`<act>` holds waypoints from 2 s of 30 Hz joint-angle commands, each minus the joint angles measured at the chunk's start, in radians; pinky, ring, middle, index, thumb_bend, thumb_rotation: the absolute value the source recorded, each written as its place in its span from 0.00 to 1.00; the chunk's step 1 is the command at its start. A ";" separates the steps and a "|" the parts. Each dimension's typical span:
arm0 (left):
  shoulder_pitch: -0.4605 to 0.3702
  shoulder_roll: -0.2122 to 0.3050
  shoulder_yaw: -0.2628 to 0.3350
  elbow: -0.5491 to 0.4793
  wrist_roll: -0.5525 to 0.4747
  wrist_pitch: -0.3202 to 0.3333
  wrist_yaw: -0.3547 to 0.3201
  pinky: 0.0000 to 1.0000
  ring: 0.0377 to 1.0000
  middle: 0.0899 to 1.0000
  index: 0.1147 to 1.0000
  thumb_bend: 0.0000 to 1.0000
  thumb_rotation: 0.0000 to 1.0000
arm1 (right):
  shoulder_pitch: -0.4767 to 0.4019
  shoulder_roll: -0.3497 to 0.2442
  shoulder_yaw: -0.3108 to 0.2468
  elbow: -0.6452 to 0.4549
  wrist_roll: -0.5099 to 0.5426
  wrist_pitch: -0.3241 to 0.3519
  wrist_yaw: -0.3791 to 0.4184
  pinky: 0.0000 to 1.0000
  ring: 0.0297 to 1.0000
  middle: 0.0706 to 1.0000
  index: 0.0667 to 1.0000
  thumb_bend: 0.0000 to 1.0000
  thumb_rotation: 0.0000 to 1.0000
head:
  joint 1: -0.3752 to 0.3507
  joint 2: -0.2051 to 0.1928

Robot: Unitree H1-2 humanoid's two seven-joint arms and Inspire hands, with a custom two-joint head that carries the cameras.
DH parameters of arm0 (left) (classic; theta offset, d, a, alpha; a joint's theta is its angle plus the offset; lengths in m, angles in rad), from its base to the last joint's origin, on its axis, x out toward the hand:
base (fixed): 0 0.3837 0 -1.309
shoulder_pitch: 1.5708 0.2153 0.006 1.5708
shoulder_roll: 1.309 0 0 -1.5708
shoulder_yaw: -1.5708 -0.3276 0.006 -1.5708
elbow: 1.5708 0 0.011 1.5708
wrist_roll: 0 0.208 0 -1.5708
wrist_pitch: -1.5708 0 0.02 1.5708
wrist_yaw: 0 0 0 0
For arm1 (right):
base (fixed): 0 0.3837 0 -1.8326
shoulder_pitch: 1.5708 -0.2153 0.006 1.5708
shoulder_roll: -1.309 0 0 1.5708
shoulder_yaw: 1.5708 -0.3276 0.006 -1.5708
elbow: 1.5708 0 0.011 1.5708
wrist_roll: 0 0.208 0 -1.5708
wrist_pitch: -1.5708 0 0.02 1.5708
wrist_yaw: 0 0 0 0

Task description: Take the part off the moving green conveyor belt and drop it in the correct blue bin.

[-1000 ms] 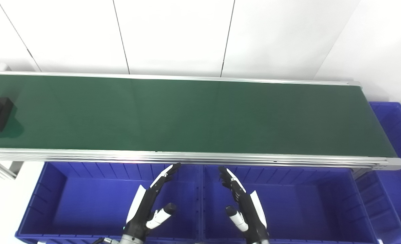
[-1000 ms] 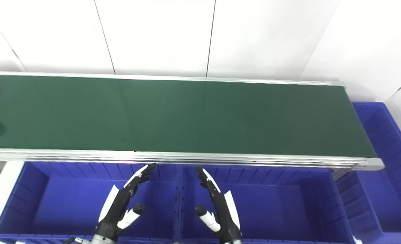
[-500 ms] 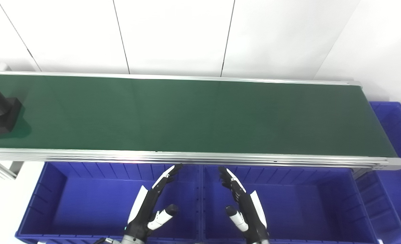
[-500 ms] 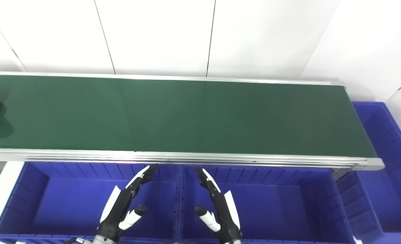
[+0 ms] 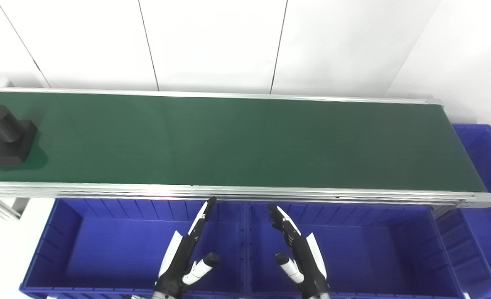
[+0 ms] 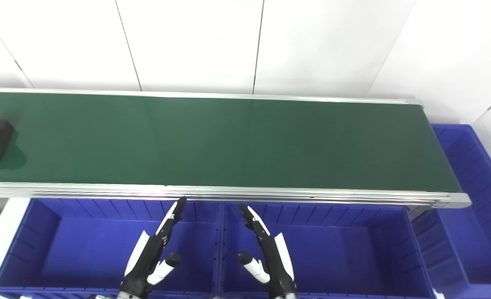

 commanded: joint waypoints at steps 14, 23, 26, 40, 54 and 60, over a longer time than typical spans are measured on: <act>-0.015 -0.003 -0.001 -0.002 0.012 -0.032 0.013 1.00 0.99 0.99 0.96 0.82 1.00 | -0.012 0.004 0.001 -0.014 -0.003 -0.034 -0.003 0.88 0.92 0.93 0.90 0.88 0.98 | 0.001 -0.001; -0.002 -0.006 0.009 -0.013 -0.018 -0.032 -0.027 0.98 0.98 0.97 0.95 0.78 1.00 | -0.005 0.005 0.009 -0.037 -0.031 -0.034 -0.031 0.89 0.93 0.95 0.91 0.90 0.99 | -0.002 0.000; -0.001 -0.006 0.017 -0.014 -0.019 -0.032 -0.034 0.98 0.98 0.98 0.95 0.78 1.00 | -0.006 0.005 0.012 -0.036 -0.029 -0.034 -0.035 0.91 0.94 0.96 0.92 0.91 1.00 | -0.002 -0.001; 0.000 -0.021 0.038 -0.003 -0.024 -0.032 -0.063 1.00 0.98 0.97 0.95 0.79 1.00 | -0.012 -0.002 0.016 -0.022 -0.022 -0.034 -0.032 0.91 0.95 0.96 0.93 0.90 1.00 | 0.009 -0.012; -0.030 -0.069 0.011 0.093 -0.008 -0.032 -0.028 0.88 0.92 0.94 0.90 0.78 0.94 | -0.012 -0.037 0.002 0.020 0.024 -0.034 -0.009 0.98 0.97 0.97 0.95 0.91 1.00 | 0.226 -0.126; -0.054 -0.070 -0.024 0.131 0.010 -0.032 0.022 0.86 0.91 0.93 0.89 0.79 0.94 | -0.021 -0.041 -0.002 0.043 0.038 -0.034 -0.008 0.98 0.97 0.96 0.94 0.90 1.00 | 0.230 -0.153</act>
